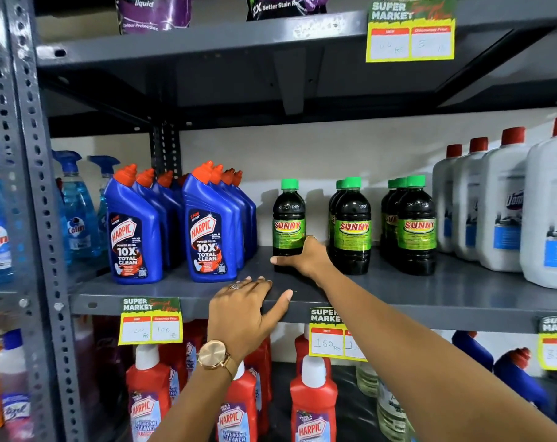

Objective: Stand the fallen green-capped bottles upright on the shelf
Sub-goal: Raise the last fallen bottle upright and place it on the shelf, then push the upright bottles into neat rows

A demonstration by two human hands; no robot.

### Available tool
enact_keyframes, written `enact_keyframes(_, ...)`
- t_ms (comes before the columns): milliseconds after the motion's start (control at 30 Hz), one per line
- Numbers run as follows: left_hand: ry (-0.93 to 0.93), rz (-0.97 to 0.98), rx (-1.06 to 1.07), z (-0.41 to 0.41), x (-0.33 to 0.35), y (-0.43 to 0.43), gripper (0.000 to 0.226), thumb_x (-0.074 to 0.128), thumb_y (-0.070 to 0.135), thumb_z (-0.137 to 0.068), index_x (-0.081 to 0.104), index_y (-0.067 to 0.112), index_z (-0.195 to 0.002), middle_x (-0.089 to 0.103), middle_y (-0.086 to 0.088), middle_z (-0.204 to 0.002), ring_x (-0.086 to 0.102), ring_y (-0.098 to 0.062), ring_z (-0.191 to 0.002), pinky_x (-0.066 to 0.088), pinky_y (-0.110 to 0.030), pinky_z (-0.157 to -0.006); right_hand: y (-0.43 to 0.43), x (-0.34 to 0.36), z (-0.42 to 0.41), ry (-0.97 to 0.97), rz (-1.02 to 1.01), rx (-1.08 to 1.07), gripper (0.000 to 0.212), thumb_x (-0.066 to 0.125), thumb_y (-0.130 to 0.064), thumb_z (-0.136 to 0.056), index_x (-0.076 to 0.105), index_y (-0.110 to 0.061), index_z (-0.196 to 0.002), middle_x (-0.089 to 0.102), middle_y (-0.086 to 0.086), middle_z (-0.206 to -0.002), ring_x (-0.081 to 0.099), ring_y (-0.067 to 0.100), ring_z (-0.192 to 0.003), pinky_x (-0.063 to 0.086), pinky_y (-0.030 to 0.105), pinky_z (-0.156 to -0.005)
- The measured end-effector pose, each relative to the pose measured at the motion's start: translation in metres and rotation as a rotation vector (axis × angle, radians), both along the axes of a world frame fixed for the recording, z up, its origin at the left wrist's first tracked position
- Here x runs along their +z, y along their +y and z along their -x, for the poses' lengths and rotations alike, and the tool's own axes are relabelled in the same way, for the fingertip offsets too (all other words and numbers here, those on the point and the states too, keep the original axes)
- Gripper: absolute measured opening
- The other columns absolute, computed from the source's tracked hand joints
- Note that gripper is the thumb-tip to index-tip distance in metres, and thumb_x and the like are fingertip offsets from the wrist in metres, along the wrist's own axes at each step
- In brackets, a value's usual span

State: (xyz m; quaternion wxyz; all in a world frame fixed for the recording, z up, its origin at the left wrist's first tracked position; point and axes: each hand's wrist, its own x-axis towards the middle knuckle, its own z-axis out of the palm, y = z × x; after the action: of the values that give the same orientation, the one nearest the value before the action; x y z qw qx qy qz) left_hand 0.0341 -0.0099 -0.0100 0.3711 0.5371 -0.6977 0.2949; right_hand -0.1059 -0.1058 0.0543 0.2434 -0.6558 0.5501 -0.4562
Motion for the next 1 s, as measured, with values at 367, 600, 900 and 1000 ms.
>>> enact_keyframes(367, 0.535, -0.741, -0.311, 0.025, 0.064, -0.065, 0.125, 0.082, 0.039, -0.068, -0.008, 0.009, -0.149, 0.036, -0.016, -0.149, 0.039, -0.029, -0.134, 0.034, -0.036, -0.110, 0.047, 0.005, 0.124, 0.168, -0.120, -0.178, 0.052, 0.087, -0.036, -0.066, 0.040, -0.015, -0.058, 0.040, 0.005, -0.059, 0.039, 0.018, -0.050, 0.038, 0.029, -0.062)
enact_keyframes(600, 0.665, -0.752, -0.265, 0.023, 0.060, -0.107, 0.084, 0.089, 0.030, -0.057, 0.048, 0.011, -0.128, 0.060, -0.011, -0.128, 0.056, -0.029, -0.117, 0.043, -0.041, -0.104, 0.025, 0.004, 0.117, 0.092, -0.130, -0.086, 0.071, 0.087, -0.021, -0.068, 0.056, -0.004, -0.129, 0.063, 0.015, -0.129, 0.057, 0.029, -0.121, 0.043, 0.030, -0.098)
enact_keyframes(900, 0.578, -0.649, -0.219, 0.025, 0.053, -0.112, 0.077, 0.086, 0.040, -0.063, 0.051, 0.011, -0.125, 0.061, -0.011, -0.127, 0.056, -0.030, -0.116, 0.046, -0.040, -0.100, 0.005, -0.001, 0.114, 0.229, -0.083, -0.136, 0.070, 0.081, -0.036, -0.075, 0.053, -0.003, -0.131, 0.060, 0.020, -0.132, 0.056, 0.035, -0.123, 0.043, 0.032, -0.098)
enact_keyframes(1000, 0.566, -0.641, -0.214, 0.025, 0.053, -0.110, 0.078, 0.085, 0.042, -0.063, 0.050, 0.011, -0.125, 0.060, -0.013, -0.128, 0.054, -0.032, -0.117, 0.046, -0.040, -0.100, 0.007, -0.002, 0.114, 0.257, -0.071, -0.151, 0.069, 0.080, -0.037, -0.075, 0.053, -0.003, -0.129, 0.060, 0.020, -0.131, 0.056, 0.035, -0.122, 0.043, 0.032, -0.095)
